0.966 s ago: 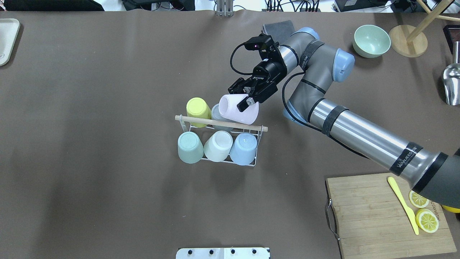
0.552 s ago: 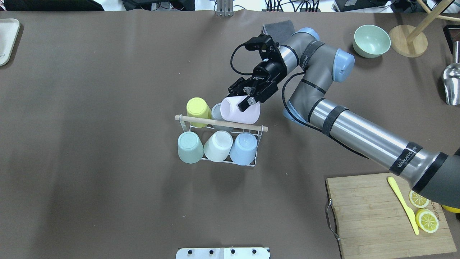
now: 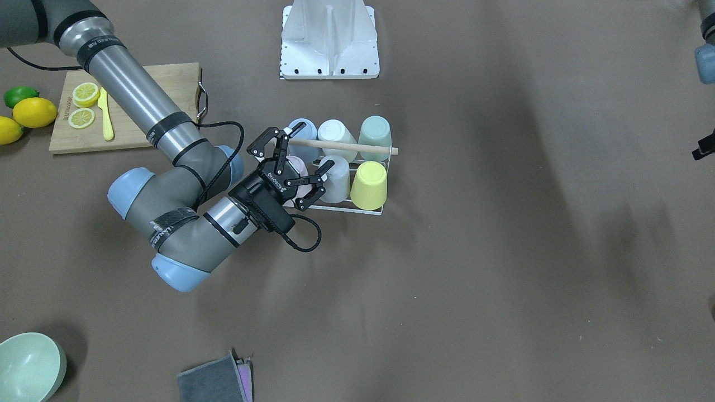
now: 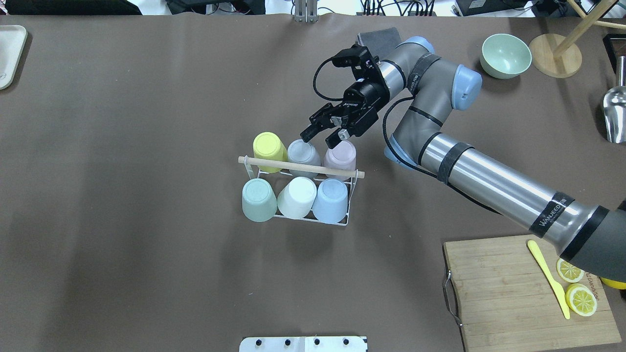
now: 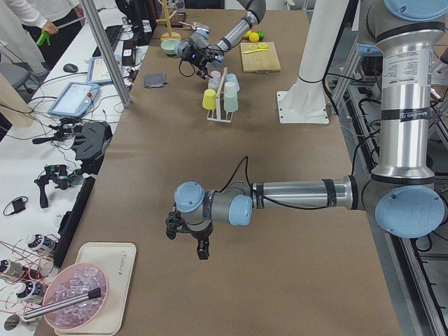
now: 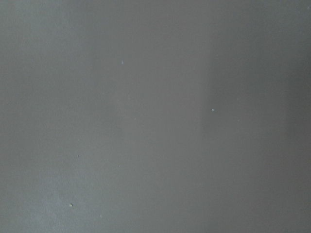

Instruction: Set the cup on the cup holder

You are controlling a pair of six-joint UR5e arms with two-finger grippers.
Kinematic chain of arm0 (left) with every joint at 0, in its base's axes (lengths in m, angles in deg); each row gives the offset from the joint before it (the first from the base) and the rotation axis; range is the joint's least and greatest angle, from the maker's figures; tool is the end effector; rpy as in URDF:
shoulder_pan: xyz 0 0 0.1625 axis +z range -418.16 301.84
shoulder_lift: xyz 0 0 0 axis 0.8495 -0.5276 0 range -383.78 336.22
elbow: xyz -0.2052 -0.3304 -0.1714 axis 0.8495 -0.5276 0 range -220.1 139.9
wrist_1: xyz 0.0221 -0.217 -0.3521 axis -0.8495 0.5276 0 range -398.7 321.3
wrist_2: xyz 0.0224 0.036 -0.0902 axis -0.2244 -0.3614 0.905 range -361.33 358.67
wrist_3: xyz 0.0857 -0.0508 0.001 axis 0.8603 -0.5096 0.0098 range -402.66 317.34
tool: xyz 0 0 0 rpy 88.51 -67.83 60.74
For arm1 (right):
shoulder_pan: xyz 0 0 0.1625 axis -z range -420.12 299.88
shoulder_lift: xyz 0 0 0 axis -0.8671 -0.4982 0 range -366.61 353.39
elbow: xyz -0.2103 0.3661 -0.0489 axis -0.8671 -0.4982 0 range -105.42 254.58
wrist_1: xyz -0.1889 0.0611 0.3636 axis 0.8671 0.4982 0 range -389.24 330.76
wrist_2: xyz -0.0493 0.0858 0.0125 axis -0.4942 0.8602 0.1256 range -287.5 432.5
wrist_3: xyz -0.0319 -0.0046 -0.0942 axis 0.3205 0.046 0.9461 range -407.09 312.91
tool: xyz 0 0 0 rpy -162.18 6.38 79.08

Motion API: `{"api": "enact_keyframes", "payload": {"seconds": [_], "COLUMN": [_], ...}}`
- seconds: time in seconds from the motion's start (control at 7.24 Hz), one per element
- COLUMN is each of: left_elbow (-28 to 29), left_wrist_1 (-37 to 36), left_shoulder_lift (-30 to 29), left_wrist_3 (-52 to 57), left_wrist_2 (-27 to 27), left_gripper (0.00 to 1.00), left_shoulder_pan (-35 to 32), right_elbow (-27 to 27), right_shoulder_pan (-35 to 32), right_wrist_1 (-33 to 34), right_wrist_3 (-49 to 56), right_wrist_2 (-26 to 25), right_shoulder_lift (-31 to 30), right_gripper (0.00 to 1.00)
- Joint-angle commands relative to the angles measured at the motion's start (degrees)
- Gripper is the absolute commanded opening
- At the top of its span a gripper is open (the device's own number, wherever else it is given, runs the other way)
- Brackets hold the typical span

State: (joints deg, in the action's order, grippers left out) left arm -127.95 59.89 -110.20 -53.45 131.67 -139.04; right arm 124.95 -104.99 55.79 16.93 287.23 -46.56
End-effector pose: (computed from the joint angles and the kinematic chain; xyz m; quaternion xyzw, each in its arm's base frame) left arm 0.0094 -0.4713 0.6936 -0.0404 0.3649 -0.0044 0.9302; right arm -0.5254 -0.5957 0.2834 0.2053 -0.8559 -0.4432 0.1698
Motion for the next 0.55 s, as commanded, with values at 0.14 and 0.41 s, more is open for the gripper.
{"api": "enact_keyframes", "payload": {"seconds": [0.14,0.41], "left_elbow": [-0.30,-1.43], "left_wrist_1": [-0.16,-0.16], "left_shoulder_lift": [0.02,0.11], "left_wrist_3": [0.68,0.68], "left_wrist_2": [0.25,-0.45], "left_gripper": [0.98,0.98], "left_shoulder_pan": [-0.07,-0.16], "right_elbow": [0.26,1.83], "right_shoulder_pan": [-2.75,-5.04], "right_wrist_1": [0.04,-0.04], "right_wrist_3": [-0.39,-0.48], "right_wrist_2": [0.15,0.59], "right_shoulder_lift": [-0.56,-3.80], "right_gripper": [0.90,0.90]}}
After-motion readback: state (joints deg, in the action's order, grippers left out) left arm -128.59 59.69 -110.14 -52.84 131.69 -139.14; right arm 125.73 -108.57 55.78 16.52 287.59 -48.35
